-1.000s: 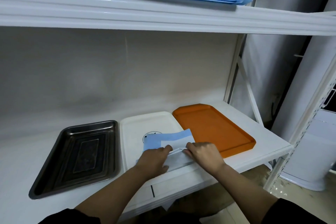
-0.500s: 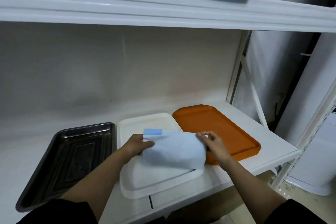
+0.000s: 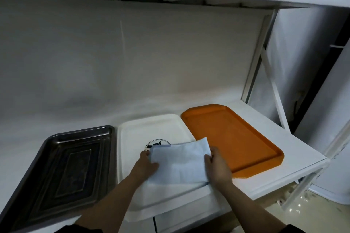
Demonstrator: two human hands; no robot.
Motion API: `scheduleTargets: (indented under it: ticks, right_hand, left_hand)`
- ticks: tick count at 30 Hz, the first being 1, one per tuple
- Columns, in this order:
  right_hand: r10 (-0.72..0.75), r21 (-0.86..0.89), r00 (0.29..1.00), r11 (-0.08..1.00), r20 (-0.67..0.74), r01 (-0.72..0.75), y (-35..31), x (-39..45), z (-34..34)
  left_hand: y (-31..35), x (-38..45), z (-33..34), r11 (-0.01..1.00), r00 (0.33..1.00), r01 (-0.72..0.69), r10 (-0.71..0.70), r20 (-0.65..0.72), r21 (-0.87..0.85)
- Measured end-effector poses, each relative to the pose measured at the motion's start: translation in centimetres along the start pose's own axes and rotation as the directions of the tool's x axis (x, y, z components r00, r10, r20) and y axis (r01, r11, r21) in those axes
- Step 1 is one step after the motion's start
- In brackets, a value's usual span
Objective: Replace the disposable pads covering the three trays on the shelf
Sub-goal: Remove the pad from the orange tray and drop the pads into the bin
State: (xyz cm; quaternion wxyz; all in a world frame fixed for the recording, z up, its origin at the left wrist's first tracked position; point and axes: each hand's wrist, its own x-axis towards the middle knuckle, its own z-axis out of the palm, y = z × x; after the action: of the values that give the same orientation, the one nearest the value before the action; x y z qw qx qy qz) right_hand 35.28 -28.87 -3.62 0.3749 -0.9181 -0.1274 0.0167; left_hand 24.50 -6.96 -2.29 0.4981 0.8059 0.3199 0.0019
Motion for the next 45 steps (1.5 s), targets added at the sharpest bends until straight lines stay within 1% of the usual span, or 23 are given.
scheduleTargets:
  ticks: [2, 5, 8, 10, 11, 12, 13, 14, 15, 16, 18, 20, 21, 23, 25, 26, 29, 32, 35, 38, 41, 43, 45]
  right_hand:
    - [-0.055, -0.09, 0.998, 0.995, -0.036, 0.051, -0.1, -0.3, 0.3]
    - [-0.138, -0.249, 0.99, 0.96, -0.028, 0.127, 0.0, -0.2, 0.7]
    - [-0.183, -0.349, 0.983, 0.924, -0.035, 0.159, 0.1, -0.2, 0.9]
    - [-0.215, -0.418, 0.976, 0.891, -0.046, 0.177, 0.2, -0.2, 0.9]
    - [-0.229, -0.455, 0.973, 0.868, -0.012, 0.199, 0.2, -0.3, 0.9]
    - [-0.255, -0.478, 0.966, 0.844, 0.043, 0.244, 0.3, -0.2, 1.1]
    - [-0.28, -0.485, 0.953, 0.822, 0.113, 0.299, 0.4, -0.2, 1.3]
    - [-0.291, -0.485, 0.939, 0.805, 0.181, 0.343, 0.6, -0.1, 1.7]
    - [-0.284, -0.49, 0.93, 0.792, 0.233, 0.365, 0.6, 0.2, 1.7]
    - [-0.26, -0.503, 0.926, 0.782, 0.273, 0.368, 0.6, 0.4, 1.9]
    - [-0.217, -0.512, 0.921, 0.779, 0.324, 0.363, 0.4, 0.8, 1.8]
    - [-0.193, -0.465, 0.923, 0.818, 0.334, 0.339, 0.2, 0.8, 1.6]
    - [-0.175, -0.416, 0.937, 0.86, 0.302, 0.295, 0.1, 0.8, 1.6]
    - [-0.099, -0.265, 0.983, 0.954, 0.157, 0.139, 0.2, 0.9, 1.7]
    - [0.008, -0.172, 0.999, 0.985, 0.037, -0.001, 0.1, 1.2, 1.4]
    - [0.056, -0.166, 0.998, 0.985, 0.02, -0.052, 0.0, 1.4, 1.2]
    - [0.111, -0.137, 0.993, 0.985, 0.033, -0.106, -0.3, 1.9, 0.6]
    - [0.117, 0.066, 0.992, 0.991, 0.053, -0.121, -0.8, 2.1, -0.2]
    - [0.109, 0.232, 0.989, 0.964, 0.101, -0.13, -1.3, 2.3, -1.0]
    - [0.188, 0.255, 0.96, 0.937, 0.209, -0.239, -1.6, 3.0, -1.2]
    - [0.247, 0.221, 0.898, 0.914, 0.363, -0.341, -1.6, 3.1, -1.5]
    - [0.19, 0.253, 0.9, 0.918, 0.392, -0.304, -2.0, 2.7, -1.5]
    - [0.098, 0.324, 0.926, 0.919, 0.364, -0.225, -2.5, 2.0, -1.3]
  left_hand:
    - [0.8, -1.3, 0.4, 0.979, 1.0, -0.011, 0.016, -0.022, 0.203]
    - [1.1, -1.4, 1.4, 0.885, 0.995, -0.007, 0.052, -0.084, 0.466]
    - [0.8, -1.5, 2.0, 0.755, 0.988, 0.028, 0.079, -0.134, 0.655]
    - [0.8, -1.3, 2.6, 0.665, 0.977, 0.023, 0.144, -0.158, 0.747]
    - [0.6, -1.1, 2.8, 0.629, 0.966, -0.004, 0.202, -0.159, 0.778]
    - [0.3, -0.9, 3.1, 0.604, 0.946, -0.072, 0.293, -0.137, 0.794]
    - [0.0, -0.7, 3.4, 0.569, 0.9, -0.172, 0.422, -0.107, 0.804]
    - [-0.3, -0.5, 3.8, 0.548, 0.874, -0.272, 0.485, -0.035, 0.791]
    - [-0.6, -0.2, 4.4, 0.515, 0.855, -0.372, 0.515, 0.068, 0.772]
    - [-0.8, -0.2, 5.0, 0.495, 0.85, -0.423, 0.507, 0.143, 0.759]
    - [-1.6, 0.5, 6.6, 0.475, 0.84, -0.47, 0.5, 0.211, 0.744]
    - [-1.2, 0.2, 7.0, 0.476, 0.852, -0.47, 0.465, 0.241, 0.743]
    - [-1.0, 0.4, 7.1, 0.471, 0.866, -0.445, 0.444, 0.232, 0.762]
    - [-0.6, 0.8, 7.3, 0.443, 0.86, -0.451, 0.448, 0.245, 0.775]
    - [-0.7, 0.7, 7.5, 0.477, 0.884, -0.442, 0.377, 0.277, 0.76]
    - [-0.6, 0.7, 7.5, 0.465, 0.888, -0.432, 0.368, 0.275, 0.773]
    - [-0.3, 0.8, 7.6, 0.459, 0.903, -0.401, 0.344, 0.257, 0.793]
    - [0.5, 0.4, 7.3, 0.458, 0.911, -0.391, 0.318, 0.264, 0.798]
    - [1.2, -0.1, 6.9, 0.434, 0.878, -0.432, 0.403, 0.258, 0.791]
    - [1.6, -0.5, 6.4, 0.411, 0.854, -0.435, 0.47, 0.223, 0.801]
    - [1.7, -0.7, 5.9, 0.353, 0.844, -0.442, 0.475, 0.249, 0.825]
    - [1.0, -0.6, 5.6, 0.385, 0.816, -0.496, 0.513, 0.266, 0.779]
    - [0.6, -0.9, 5.2, 0.463, 0.831, -0.518, 0.474, 0.293, 0.72]
